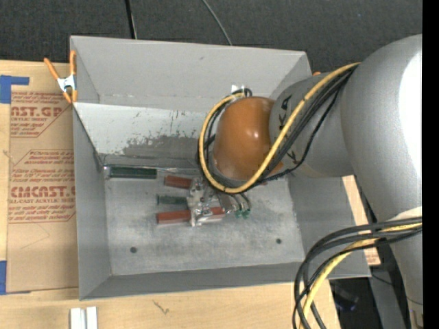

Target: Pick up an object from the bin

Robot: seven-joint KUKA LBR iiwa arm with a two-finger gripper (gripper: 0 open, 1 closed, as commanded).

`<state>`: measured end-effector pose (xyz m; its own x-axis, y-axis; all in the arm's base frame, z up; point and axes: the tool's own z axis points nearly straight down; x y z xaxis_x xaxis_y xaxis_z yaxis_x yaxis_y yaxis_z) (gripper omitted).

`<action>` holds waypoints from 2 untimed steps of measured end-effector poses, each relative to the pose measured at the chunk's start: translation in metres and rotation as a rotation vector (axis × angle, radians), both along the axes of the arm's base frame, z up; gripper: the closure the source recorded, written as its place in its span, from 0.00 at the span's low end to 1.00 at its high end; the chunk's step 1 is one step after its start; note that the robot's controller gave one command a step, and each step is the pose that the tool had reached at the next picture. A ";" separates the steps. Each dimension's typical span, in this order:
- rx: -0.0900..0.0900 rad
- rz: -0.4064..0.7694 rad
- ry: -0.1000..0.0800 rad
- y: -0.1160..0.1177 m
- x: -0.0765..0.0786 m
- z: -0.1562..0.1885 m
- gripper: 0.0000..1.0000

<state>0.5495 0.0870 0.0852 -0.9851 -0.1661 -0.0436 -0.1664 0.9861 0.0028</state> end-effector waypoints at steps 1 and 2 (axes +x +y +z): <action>0.000 0.000 0.000 0.000 0.000 0.000 1.00; -0.007 -0.044 0.036 0.015 -0.003 0.158 1.00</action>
Offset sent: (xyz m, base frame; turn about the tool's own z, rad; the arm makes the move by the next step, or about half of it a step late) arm -0.0041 0.0136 0.1564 0.0447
